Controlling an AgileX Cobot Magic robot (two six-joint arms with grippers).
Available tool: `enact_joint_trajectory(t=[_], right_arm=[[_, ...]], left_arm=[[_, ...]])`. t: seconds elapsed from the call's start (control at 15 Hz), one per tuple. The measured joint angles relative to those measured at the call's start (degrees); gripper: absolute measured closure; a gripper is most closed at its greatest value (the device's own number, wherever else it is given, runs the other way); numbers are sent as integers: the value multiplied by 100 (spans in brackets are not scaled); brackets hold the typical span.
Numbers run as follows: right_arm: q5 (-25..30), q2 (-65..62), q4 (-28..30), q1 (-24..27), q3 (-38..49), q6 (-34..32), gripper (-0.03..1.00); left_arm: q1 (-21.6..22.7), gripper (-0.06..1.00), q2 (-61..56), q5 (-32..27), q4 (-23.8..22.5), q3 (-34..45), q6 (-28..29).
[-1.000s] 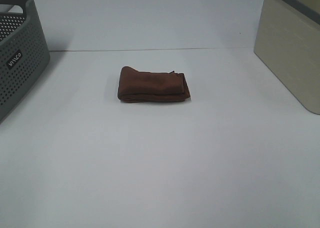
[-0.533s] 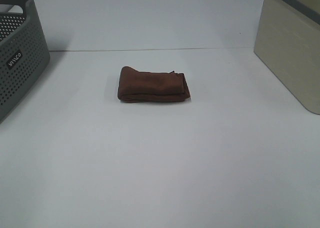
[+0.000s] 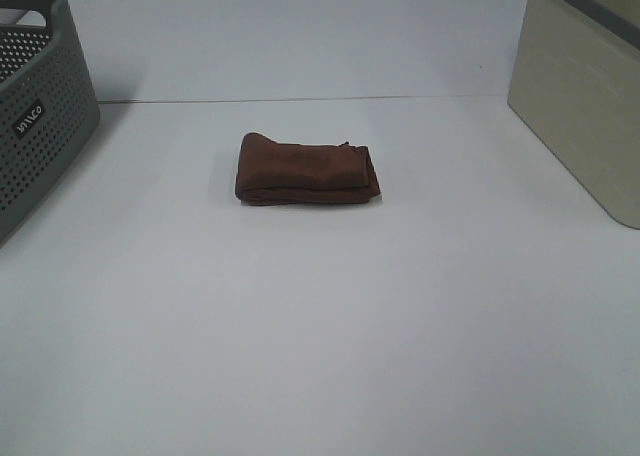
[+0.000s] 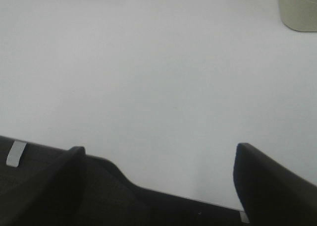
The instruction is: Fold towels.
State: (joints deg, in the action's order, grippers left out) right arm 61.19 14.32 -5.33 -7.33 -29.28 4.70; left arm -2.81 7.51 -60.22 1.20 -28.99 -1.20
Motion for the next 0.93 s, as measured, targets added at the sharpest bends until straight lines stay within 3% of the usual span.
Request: enact_joint_trajectory(t=[0.27, 0.47, 0.93], right_arm=[[0, -642, 0, 877, 0, 0, 20], [11, -1369, -6, 917, 0, 0, 20], [11, -1473, -11, 917, 23, 0, 20]], left_arm=[[556, 29, -189, 0, -11, 0, 6], [728, 29, -596, 0, -11, 0, 6], [739, 29, -773, 0, -11, 0, 6]])
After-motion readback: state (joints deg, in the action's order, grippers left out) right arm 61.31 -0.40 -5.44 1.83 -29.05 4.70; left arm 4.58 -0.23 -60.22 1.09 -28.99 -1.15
